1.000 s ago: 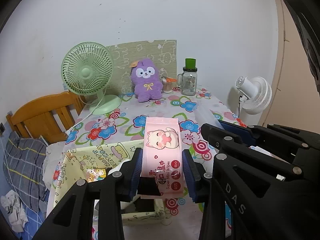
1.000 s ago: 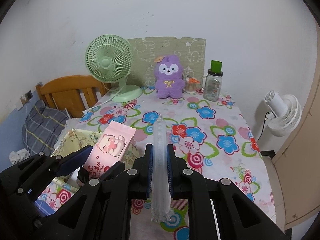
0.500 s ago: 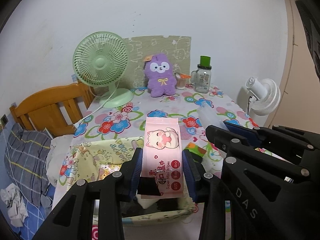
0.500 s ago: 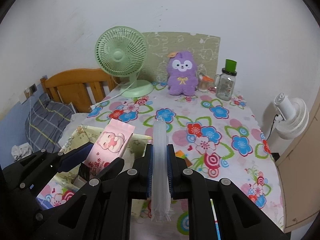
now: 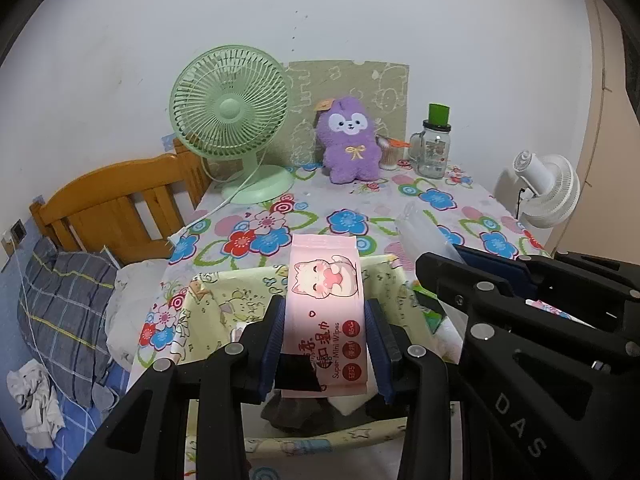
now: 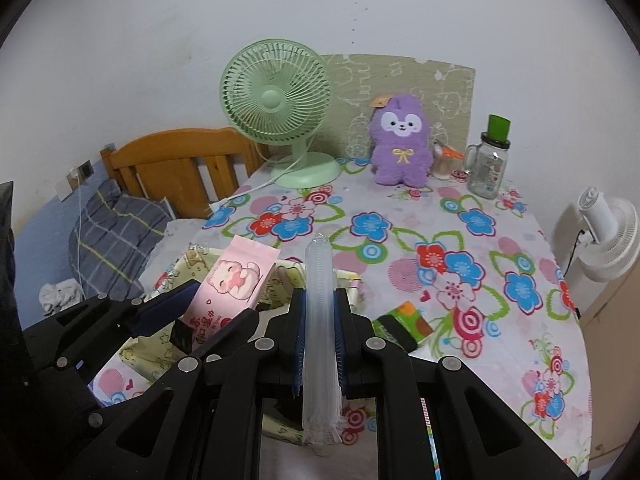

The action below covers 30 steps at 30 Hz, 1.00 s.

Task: Organize soft objects
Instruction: 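Carry the wipes pack with the left tool while the right tool carries the straws over the box, then lower the wipes pack into the box with the left tool while the right tool lowers the straws in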

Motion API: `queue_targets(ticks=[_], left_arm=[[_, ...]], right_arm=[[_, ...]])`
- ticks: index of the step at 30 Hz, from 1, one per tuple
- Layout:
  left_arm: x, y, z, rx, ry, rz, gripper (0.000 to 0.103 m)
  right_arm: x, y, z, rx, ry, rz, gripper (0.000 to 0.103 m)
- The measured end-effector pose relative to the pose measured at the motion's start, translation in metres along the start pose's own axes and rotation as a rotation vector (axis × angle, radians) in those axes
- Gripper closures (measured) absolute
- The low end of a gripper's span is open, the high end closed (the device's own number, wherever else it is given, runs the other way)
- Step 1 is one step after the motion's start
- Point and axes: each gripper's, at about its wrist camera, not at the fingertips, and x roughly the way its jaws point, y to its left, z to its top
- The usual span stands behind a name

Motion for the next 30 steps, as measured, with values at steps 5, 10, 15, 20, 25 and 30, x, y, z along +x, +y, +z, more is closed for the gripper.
queue_targets(ticks=[5, 10, 15, 20, 25, 30], left_arm=[[0.006, 0.011, -0.002, -0.010, 0.012, 0.009, 0.063], [0.012, 0.023, -0.005, -0.024, 0.027, 0.021, 0.063], [0.017, 0.033, -0.008, -0.030, 0.040, 0.043, 0.063], [0.023, 0.041, -0.011, -0.035, 0.056, 0.067, 0.063], [0.029, 0.050, -0.015, -0.039, 0.074, 0.078, 0.062], [0.039, 0.057, -0.021, -0.035, 0.113, 0.101, 0.062]], right_arm=[[0.008, 0.009, 0.001, -0.013, 0.013, 0.016, 0.088], [0.017, 0.018, 0.002, -0.020, 0.025, 0.043, 0.088], [0.024, 0.027, 0.003, -0.035, 0.035, 0.068, 0.088], [0.032, 0.036, 0.002, -0.051, 0.050, 0.091, 0.088], [0.042, 0.042, 0.001, -0.048, 0.069, 0.117, 0.088], [0.050, 0.045, -0.001, -0.032, 0.074, 0.142, 0.088]])
